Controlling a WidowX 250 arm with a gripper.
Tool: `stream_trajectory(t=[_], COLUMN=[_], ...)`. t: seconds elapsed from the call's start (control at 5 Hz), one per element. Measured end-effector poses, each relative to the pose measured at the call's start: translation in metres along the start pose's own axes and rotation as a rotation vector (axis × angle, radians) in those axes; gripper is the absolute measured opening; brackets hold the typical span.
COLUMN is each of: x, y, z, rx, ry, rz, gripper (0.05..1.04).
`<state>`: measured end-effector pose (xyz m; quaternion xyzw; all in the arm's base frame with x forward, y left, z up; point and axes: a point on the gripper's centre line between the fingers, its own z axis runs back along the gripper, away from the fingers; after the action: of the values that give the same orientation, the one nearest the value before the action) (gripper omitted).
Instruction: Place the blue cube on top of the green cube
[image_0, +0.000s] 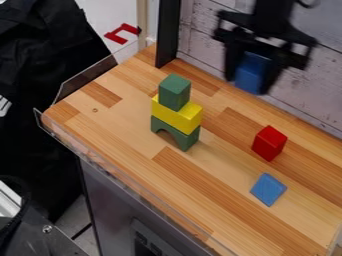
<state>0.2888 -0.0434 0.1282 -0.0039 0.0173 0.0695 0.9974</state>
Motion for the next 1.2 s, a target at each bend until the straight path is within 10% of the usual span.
stream_trajectory(t=[0.6, 1.2], x=[-0.028, -0.005], y=[0.059, 0.069], z=[-0.003, -0.009], rx=[-0.027, -0.033], ry=[0.042, 0.053], rz=[0.147, 0.079], gripper=[0.588, 0.588])
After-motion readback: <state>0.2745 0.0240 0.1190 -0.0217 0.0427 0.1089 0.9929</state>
